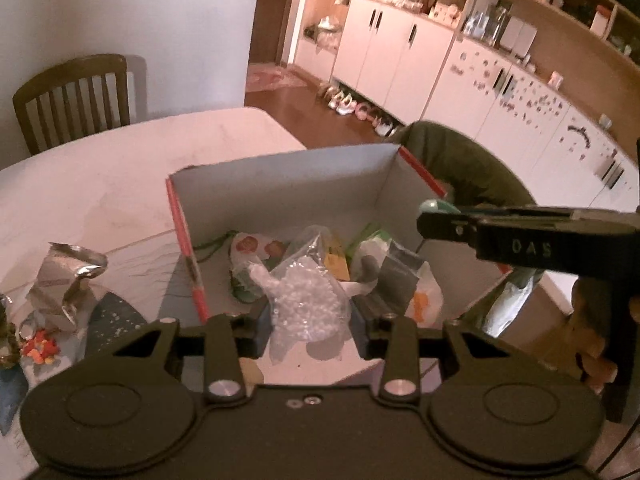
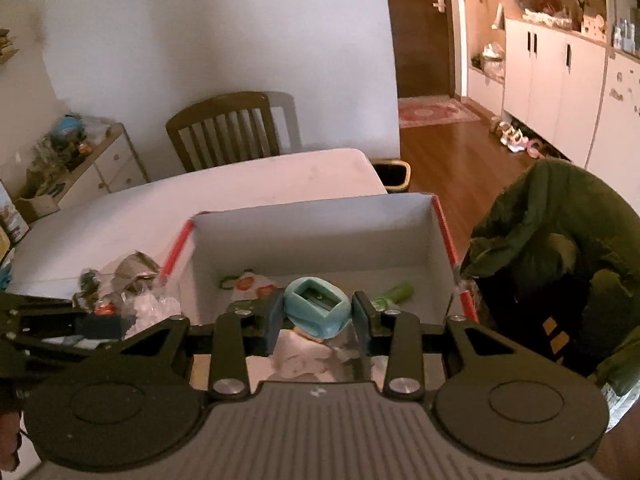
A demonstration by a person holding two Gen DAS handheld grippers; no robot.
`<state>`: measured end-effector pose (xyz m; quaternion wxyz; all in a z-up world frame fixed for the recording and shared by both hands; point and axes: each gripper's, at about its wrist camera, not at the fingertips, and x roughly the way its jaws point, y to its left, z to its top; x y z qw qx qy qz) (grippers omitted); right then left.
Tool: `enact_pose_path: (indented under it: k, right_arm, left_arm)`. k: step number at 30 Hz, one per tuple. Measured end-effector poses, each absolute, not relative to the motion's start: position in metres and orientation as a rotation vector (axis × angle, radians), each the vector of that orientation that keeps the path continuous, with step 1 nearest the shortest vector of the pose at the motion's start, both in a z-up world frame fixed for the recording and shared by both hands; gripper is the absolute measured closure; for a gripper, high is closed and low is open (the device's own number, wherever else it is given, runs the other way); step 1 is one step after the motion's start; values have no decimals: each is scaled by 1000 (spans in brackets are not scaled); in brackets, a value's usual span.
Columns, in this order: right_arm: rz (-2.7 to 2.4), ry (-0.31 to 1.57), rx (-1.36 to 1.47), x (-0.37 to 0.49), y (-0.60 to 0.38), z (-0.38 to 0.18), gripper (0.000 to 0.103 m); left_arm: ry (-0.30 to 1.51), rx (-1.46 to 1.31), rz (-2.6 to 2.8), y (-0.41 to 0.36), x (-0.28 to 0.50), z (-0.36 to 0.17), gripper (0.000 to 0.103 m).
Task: Organize objects
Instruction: 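Lower the bag into the shoebox and open the left tool while the right tool releases the case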
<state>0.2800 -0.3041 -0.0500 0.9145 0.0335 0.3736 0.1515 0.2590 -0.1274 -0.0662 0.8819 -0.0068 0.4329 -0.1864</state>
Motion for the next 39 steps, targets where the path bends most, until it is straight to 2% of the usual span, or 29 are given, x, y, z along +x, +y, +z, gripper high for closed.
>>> enact_pose_path:
  k: [22,39]
  right_arm:
    - [248,1011,11,388,-289,-121,67]
    - [246,1080,-50,398,-285,-138,66]
  left_arm:
    - [1183,110,-246,-173,335,-133,65]
    - [1296,138,-249,-174,346,-157,64]
